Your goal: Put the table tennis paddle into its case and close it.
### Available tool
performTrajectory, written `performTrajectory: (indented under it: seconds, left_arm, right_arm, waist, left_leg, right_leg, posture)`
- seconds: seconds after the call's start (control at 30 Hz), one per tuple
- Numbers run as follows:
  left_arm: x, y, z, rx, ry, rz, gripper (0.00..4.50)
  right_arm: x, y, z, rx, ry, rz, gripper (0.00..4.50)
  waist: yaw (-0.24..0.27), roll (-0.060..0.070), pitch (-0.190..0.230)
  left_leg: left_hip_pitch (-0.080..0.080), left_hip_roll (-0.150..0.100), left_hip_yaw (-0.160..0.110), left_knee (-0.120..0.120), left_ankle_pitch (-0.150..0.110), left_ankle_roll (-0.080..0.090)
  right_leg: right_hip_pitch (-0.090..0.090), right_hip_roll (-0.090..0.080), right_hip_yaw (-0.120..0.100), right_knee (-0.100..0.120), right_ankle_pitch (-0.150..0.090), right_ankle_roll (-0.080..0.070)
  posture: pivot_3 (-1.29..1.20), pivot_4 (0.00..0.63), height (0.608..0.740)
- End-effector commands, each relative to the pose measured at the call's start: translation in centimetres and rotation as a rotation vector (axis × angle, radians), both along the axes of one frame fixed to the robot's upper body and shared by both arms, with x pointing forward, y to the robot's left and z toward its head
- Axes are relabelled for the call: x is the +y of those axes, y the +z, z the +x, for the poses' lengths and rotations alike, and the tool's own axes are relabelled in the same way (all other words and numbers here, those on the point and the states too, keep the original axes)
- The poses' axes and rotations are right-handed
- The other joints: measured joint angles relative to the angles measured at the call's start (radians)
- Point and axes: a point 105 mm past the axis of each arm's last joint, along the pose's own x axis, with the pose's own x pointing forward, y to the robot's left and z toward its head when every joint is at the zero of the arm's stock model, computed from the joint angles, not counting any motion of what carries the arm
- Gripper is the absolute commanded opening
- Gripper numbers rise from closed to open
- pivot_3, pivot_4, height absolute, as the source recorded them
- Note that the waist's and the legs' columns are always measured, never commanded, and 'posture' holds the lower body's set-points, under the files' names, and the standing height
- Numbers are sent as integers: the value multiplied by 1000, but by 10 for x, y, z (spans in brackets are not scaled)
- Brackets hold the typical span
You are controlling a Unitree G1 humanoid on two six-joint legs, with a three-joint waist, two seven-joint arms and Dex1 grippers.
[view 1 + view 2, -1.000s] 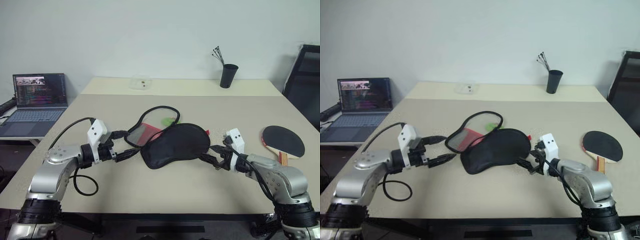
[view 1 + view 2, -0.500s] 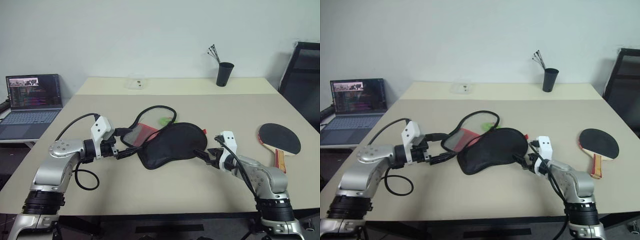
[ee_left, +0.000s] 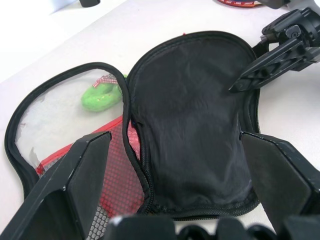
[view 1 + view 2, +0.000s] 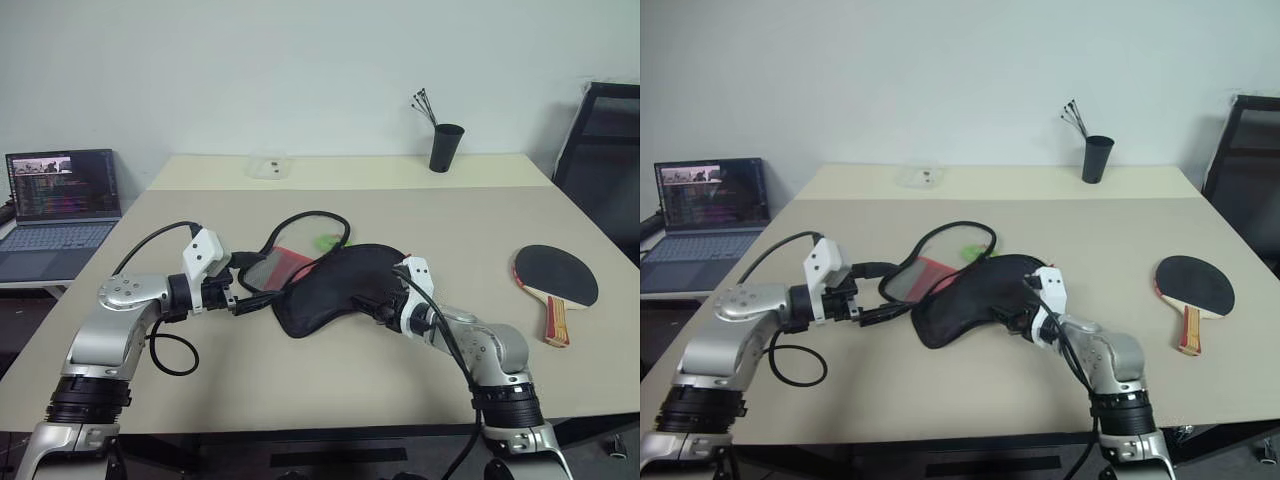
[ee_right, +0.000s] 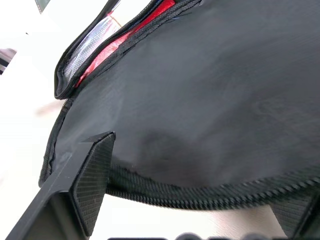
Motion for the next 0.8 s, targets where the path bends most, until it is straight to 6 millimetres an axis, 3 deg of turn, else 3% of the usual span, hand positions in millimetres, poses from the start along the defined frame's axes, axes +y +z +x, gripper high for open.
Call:
performTrajectory:
  seconds: [0.03,0.33,0.6,0.7,0.8]
  left_arm:
    - [1,7,0,-45,2,2,4500]
    - [-9,-1,-5,-41,-28,1,4500]
    - [-21,-5,-13,-34,-64,-3,4500]
    - [-26,-4,-15,-33,-77,-6,4500]
    - [-30,-5,-16,-32,-87,-5,4500]
  right_arm:
    - [0,13,3,-27,-13,36,3231]
    - [-34,12,-2,62,-8,39,156]
    - [-87,10,-18,136,157,-202,66]
    - [-106,12,-10,121,213,-327,66]
    - [-119,23,12,51,242,-447,66]
  waist:
    - [0,0,0]
    - [1,0,0]
    - [2,0,0]
    - [2,0,0]
    - [-4,0,0]
  left_leg:
    - [0,0,0,0,0,0]
    - [0,0,1,0,0,0]
    - [0,-1,2,0,0,0]
    - [0,0,3,1,0,0]
    - [1,0,6,1,0,0]
  right_leg:
    - [0,0,0,0,0,0]
    - [0,0,1,0,2,-3]
    - [0,0,2,-1,2,-2]
    - [0,0,2,-1,1,0]
    - [-1,2,5,-1,2,-1]
  posture:
    - [0,150,740]
    - [0,150,740]
    - [0,150,740]
    - [0,150,740]
    - [0,150,740]
